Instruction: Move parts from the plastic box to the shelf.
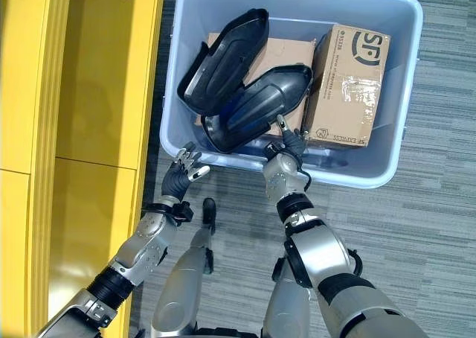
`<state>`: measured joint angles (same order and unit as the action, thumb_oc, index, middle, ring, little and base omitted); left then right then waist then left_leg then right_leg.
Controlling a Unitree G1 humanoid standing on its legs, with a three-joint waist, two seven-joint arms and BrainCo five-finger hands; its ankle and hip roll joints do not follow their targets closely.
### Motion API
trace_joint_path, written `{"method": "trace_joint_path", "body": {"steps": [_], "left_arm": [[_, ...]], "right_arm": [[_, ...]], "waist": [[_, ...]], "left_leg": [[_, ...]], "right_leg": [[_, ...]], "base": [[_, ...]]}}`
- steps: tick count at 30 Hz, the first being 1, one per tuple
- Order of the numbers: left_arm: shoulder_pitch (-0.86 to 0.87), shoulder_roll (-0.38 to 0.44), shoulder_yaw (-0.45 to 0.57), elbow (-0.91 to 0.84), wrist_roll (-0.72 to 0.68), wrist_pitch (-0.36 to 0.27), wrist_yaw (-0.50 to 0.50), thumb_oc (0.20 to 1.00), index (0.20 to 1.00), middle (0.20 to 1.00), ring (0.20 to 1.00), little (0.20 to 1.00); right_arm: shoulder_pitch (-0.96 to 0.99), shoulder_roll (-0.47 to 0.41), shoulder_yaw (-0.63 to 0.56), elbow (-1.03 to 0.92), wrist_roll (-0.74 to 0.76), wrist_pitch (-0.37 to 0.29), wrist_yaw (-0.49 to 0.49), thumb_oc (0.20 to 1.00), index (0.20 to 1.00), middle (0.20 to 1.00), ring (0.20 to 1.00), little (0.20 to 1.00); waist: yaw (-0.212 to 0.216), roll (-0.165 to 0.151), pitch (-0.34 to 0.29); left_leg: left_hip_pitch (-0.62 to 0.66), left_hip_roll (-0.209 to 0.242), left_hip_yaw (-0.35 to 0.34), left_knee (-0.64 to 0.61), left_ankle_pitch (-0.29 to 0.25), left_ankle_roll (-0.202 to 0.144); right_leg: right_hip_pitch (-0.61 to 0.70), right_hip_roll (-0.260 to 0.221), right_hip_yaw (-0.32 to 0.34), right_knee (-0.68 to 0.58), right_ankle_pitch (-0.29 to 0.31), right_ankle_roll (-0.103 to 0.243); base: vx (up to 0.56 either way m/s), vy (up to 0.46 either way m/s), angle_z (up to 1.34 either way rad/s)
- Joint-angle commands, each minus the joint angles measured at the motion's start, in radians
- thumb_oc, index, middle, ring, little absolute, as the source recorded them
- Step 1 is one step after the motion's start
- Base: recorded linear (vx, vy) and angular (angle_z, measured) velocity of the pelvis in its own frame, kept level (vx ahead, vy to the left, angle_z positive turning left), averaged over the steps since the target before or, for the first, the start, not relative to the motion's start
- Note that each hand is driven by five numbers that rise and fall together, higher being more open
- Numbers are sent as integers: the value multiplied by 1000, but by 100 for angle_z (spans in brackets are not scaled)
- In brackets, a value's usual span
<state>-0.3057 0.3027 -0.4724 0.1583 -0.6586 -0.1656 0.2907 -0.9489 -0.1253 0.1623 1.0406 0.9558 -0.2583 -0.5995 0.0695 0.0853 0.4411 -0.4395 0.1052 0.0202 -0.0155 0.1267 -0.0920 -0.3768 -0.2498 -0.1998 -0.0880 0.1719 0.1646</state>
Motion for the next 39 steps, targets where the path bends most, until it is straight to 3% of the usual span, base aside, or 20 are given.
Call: {"method": "trace_joint_path", "body": {"steps": [1, 17, 24, 39], "left_arm": [[-30, 65, -7, -145, -15, -55, 24, 1000, 1000, 1000, 1000, 1000], [-9, 80, 11, -141, -20, -55, 33, 1000, 1000, 1000, 1000, 1000], [9, 97, 22, -132, -14, -56, 35, 1000, 1000, 1000, 1000, 1000], [18, 112, 22, -127, -13, -42, 37, 1000, 1000, 1000, 1000, 1000]], "right_arm": [[-59, 53, 12, 27, -11, 24, 19, 1000, 1000, 1000, 1000, 1000], [-52, 92, 41, -73, -17, 0, 3, 1000, 1000, 1000, 1000, 1000], [-43, 80, 65, -184, -60, -13, -21, 1000, 1000, 1000, 1000, 1000], [-68, 73, 53, -205, -52, -17, -49, 1000, 1000, 1000, 1000, 1000]], "waist": [[47, -17, 70], [78, -31, 71], [86, -57, 49], [78, -77, 41]], "left_leg": [[23, 12, 20, 20, -30, 33], [22, -5, -12, 36, -42, 39], [46, -3, -20, 34, -46, 41], [52, -2, -13, 42, -48, 43]], "right_leg": [[16, -51, 67, 114, -15, 2], [69, -67, 18, 106, -18, 10], [105, -70, 1, 94, -13, 10], [107, -71, 10, 97, -12, 6]], "base": [[1, 22, 6], [8, 21, 5], [1, 9, 4], [-2, 3, 4]]}}
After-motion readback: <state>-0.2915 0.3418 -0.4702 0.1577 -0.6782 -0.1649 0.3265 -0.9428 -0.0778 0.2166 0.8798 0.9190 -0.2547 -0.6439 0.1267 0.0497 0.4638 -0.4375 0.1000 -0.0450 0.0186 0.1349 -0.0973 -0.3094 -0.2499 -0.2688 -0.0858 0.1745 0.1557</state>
